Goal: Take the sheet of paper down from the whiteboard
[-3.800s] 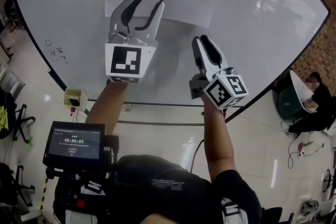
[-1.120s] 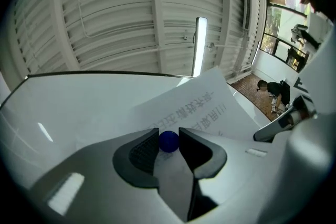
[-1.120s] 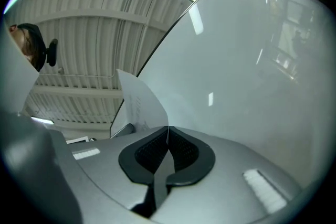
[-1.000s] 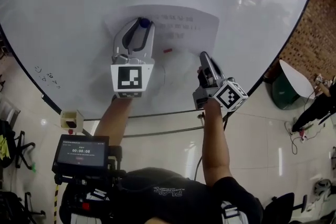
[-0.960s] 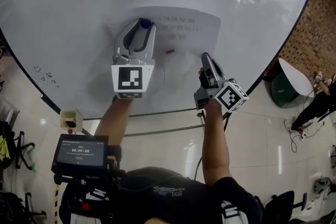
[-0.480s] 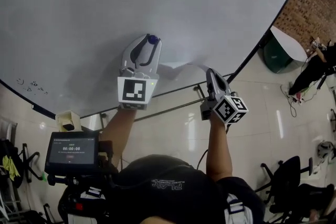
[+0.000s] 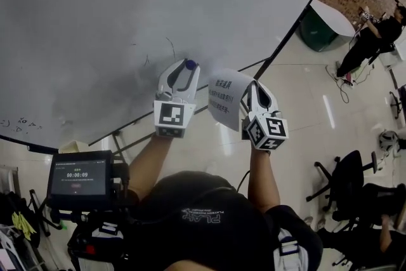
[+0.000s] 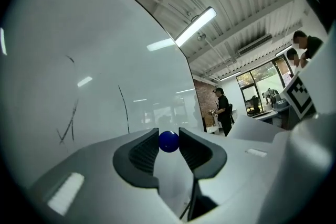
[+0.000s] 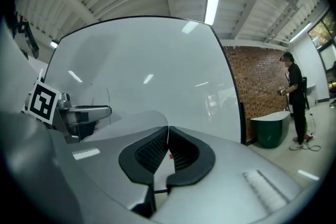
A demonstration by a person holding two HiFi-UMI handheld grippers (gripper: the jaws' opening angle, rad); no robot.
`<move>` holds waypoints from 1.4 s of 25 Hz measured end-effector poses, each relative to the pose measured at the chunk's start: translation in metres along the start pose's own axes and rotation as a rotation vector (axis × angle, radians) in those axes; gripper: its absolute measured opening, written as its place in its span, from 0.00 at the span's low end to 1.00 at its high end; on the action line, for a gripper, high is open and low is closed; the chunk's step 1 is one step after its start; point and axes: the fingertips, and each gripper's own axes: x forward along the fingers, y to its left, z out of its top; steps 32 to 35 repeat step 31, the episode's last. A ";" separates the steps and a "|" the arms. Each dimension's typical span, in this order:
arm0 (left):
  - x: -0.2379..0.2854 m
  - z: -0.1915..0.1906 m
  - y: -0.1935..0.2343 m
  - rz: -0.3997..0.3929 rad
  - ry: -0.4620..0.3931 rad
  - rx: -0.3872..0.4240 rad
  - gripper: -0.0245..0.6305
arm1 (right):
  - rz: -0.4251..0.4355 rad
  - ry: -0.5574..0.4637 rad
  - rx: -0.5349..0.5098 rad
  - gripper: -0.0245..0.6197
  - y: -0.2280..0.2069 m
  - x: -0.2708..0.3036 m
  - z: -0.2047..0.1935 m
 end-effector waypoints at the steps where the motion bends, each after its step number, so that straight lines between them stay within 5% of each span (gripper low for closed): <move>1: 0.000 -0.001 -0.004 -0.007 0.002 -0.004 0.22 | -0.011 -0.002 -0.009 0.06 -0.001 -0.003 0.001; 8: 0.001 -0.004 -0.013 -0.025 0.010 -0.011 0.22 | -0.071 -0.003 -0.074 0.06 0.001 -0.011 0.006; 35: -0.002 -0.013 -0.006 -0.017 0.013 0.013 0.22 | -0.076 -0.014 -0.175 0.06 0.026 0.005 0.012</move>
